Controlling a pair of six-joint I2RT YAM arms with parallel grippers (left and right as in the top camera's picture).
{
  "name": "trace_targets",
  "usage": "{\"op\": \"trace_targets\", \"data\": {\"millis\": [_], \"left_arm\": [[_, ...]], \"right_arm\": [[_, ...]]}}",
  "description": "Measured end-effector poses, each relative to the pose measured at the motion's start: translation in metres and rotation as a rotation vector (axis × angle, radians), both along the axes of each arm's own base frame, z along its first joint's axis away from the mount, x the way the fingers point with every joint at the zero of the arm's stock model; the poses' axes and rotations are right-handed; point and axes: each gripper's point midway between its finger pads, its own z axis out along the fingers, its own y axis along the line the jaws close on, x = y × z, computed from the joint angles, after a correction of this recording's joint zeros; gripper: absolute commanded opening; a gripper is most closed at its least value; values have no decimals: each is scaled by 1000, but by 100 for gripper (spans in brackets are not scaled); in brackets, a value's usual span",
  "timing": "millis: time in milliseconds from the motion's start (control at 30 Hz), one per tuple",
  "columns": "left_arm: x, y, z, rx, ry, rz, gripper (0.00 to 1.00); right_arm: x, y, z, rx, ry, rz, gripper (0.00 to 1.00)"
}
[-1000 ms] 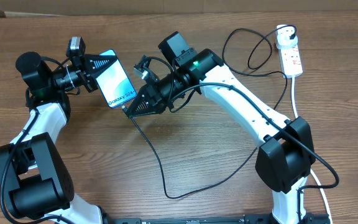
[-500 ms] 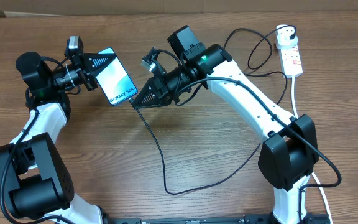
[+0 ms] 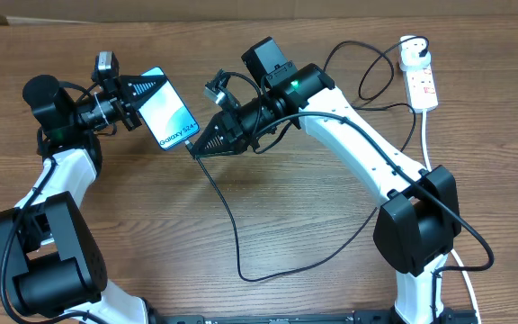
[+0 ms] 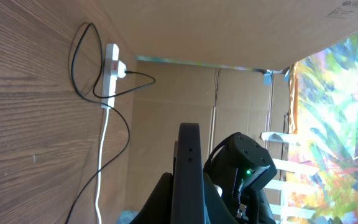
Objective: Plug charger to phone and switch on socket
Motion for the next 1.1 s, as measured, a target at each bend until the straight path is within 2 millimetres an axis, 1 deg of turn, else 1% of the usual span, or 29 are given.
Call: {"op": "trace_targets", "data": {"millis": [667,1100], "left_arm": [[1,1,0,1,0,9,4],[1,-2,0,1,0,2,4]], "right_arm": [[-2,1,7,38,9,18,4],[-2,1,4,21,9,10,4]]}}
